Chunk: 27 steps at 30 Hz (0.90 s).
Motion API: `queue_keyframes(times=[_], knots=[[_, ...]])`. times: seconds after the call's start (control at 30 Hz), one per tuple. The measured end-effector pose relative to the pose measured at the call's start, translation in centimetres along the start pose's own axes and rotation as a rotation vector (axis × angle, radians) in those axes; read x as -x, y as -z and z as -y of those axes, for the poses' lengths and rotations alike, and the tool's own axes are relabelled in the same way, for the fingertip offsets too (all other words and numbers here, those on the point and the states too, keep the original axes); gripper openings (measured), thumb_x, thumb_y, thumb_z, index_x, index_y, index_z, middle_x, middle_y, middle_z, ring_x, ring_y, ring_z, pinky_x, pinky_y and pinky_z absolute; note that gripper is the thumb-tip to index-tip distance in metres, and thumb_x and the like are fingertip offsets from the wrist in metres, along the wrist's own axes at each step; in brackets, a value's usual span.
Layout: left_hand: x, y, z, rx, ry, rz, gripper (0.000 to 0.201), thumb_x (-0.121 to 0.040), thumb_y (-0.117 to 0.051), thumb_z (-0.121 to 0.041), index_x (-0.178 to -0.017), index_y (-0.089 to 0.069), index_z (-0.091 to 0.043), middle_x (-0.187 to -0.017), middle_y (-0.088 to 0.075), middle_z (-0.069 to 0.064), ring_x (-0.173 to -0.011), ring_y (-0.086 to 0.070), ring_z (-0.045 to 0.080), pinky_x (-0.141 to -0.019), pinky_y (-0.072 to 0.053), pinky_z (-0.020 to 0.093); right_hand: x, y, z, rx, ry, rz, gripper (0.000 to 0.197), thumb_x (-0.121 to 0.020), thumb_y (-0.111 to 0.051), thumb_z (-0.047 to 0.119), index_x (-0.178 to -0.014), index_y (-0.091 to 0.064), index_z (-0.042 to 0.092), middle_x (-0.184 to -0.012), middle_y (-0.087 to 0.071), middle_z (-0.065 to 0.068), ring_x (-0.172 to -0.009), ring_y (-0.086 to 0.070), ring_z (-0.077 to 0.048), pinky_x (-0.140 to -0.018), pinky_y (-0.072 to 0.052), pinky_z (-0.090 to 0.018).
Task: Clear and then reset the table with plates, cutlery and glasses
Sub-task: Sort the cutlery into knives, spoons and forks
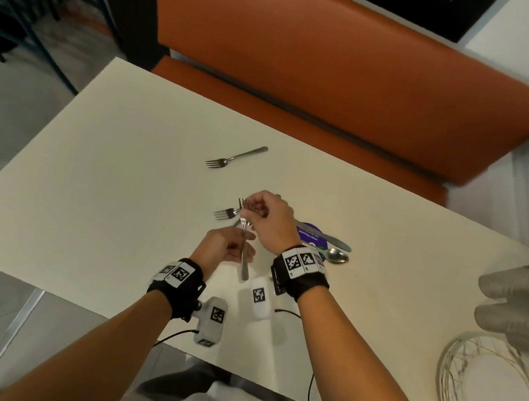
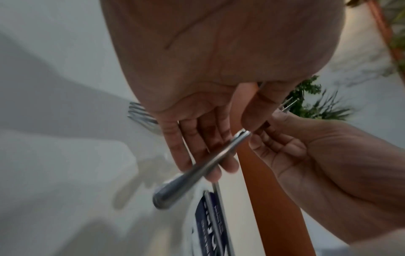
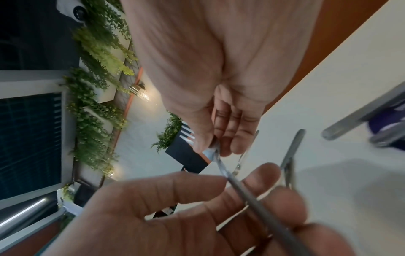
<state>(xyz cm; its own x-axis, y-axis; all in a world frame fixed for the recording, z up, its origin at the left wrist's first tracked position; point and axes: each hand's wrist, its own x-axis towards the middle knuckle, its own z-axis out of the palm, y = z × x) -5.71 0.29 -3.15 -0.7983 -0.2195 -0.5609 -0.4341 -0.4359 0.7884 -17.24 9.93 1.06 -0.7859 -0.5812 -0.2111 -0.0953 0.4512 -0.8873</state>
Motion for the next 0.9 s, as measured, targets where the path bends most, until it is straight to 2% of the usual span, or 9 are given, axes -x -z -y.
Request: queue_keyframes(times=[0.07,0.13,0.2,0.23,0.33,0.43,0.53,0.73,0.9], knots=[[-0.2,0.6,-0.8,0.029,-0.026,-0.041,0.030,-0.100,-0.042,-0.010,-0.105,-0.068,0.003,-0.080,-0.066,0.019,-0.074,-0.065,0.035,-0.081,-0.054,0.042,-1.6,-0.6,1.0,-0.021,-0.002,0.005,0.016,-0.085,-0.078,0.009,-0.097,-0.068,0.015,-0.090,-0.070,0.001,-0.073,-0.062,-0.005,-0.060,-0.051,-0.013],[-0.4,1.4,-1.6,0.045,-0.060,-0.079,0.028,-0.104,-0.041,-0.009,-0.098,-0.067,0.000,-0.073,-0.057,0.014,-0.064,-0.059,0.030,-0.066,-0.055,0.037,-3.2,-1.1,1.5,0.008,0.016,0.006,0.017,-0.084,-0.079,0.014,-0.097,-0.069,0.017,-0.092,-0.071,0.002,-0.077,-0.064,-0.009,-0.068,-0.052,-0.015],[-1.0,2.6,-2.0,0.042,-0.089,-0.139,0.029,-0.107,-0.041,-0.008,-0.089,-0.064,-0.004,-0.069,-0.053,0.010,-0.056,-0.055,0.028,-0.048,-0.047,0.032,-4.8,-1.5,1.7,0.008,0.007,0.035,0.019,-0.085,-0.079,0.026,-0.101,-0.071,0.021,-0.095,-0.073,0.005,-0.083,-0.068,-0.014,-0.075,-0.055,-0.021],[-1.2,3.1,-2.0,0.042,-0.096,-0.169,0.030,-0.107,-0.041,-0.008,-0.086,-0.062,-0.006,-0.067,-0.052,0.008,-0.052,-0.052,0.025,-0.046,-0.039,0.031,-5.4,-1.4,1.6,0.009,-0.008,0.050,0.020,-0.088,-0.075,0.033,-0.104,-0.072,0.023,-0.096,-0.073,0.007,-0.085,-0.069,-0.015,-0.076,-0.056,-0.023],[-2.2,5.0,-2.1,0.067,-0.069,-0.256,0.030,-0.106,-0.041,-0.007,-0.085,-0.062,-0.008,-0.067,-0.046,0.005,-0.046,-0.038,0.016,-0.052,-0.023,0.032,-7.5,-1.1,0.6,0.062,-0.028,0.055,0.020,-0.098,-0.061,0.033,-0.109,-0.074,0.022,-0.099,-0.076,0.007,-0.083,-0.068,-0.012,-0.078,-0.053,-0.027],[-2.7,6.4,-2.4,0.086,-0.032,-0.325,0.029,-0.107,-0.038,-0.003,-0.098,-0.065,-0.003,-0.064,-0.039,0.003,-0.049,-0.027,0.013,-0.048,-0.021,0.025,-8.9,-1.2,-1.7,0.295,0.014,0.051,0.017,-0.096,-0.063,0.016,-0.106,-0.077,0.016,-0.106,-0.074,0.000,-0.095,-0.064,-0.015,-0.092,-0.052,-0.032],[-3.1,7.4,-2.3,0.084,-0.017,-0.359,0.030,-0.105,-0.037,-0.002,-0.107,-0.067,-0.002,-0.061,-0.037,0.000,-0.050,-0.025,0.013,-0.048,-0.020,0.024,-9.4,-2.1,-3.8,0.568,-0.002,0.173,0.019,-0.093,-0.063,0.012,-0.103,-0.076,0.022,-0.106,-0.065,-0.002,-0.104,-0.052,-0.018,-0.099,-0.047,-0.035],[-3.8,7.6,-2.6,0.118,0.025,-0.395,0.029,-0.104,-0.039,-0.006,-0.101,-0.068,-0.006,-0.054,-0.039,-0.005,-0.047,-0.026,0.012,-0.045,-0.022,0.023,-9.9,-2.7,-4.6,0.822,0.093,0.268,0.013,-0.092,-0.069,0.014,-0.102,-0.076,0.018,-0.112,-0.062,-0.003,-0.112,-0.049,-0.024,-0.095,-0.040,-0.036],[-4.4,7.3,-2.7,0.111,0.010,-0.402,0.028,-0.106,-0.041,-0.010,-0.101,-0.069,-0.006,-0.054,-0.039,-0.006,-0.047,-0.027,0.012,-0.045,-0.023,0.024,-10.4,-2.8,-4.4,0.877,0.106,0.318,0.009,-0.092,-0.069,0.015,-0.095,-0.077,0.016,-0.109,-0.064,-0.006,-0.108,-0.052,-0.025,-0.094,-0.047,-0.039]])
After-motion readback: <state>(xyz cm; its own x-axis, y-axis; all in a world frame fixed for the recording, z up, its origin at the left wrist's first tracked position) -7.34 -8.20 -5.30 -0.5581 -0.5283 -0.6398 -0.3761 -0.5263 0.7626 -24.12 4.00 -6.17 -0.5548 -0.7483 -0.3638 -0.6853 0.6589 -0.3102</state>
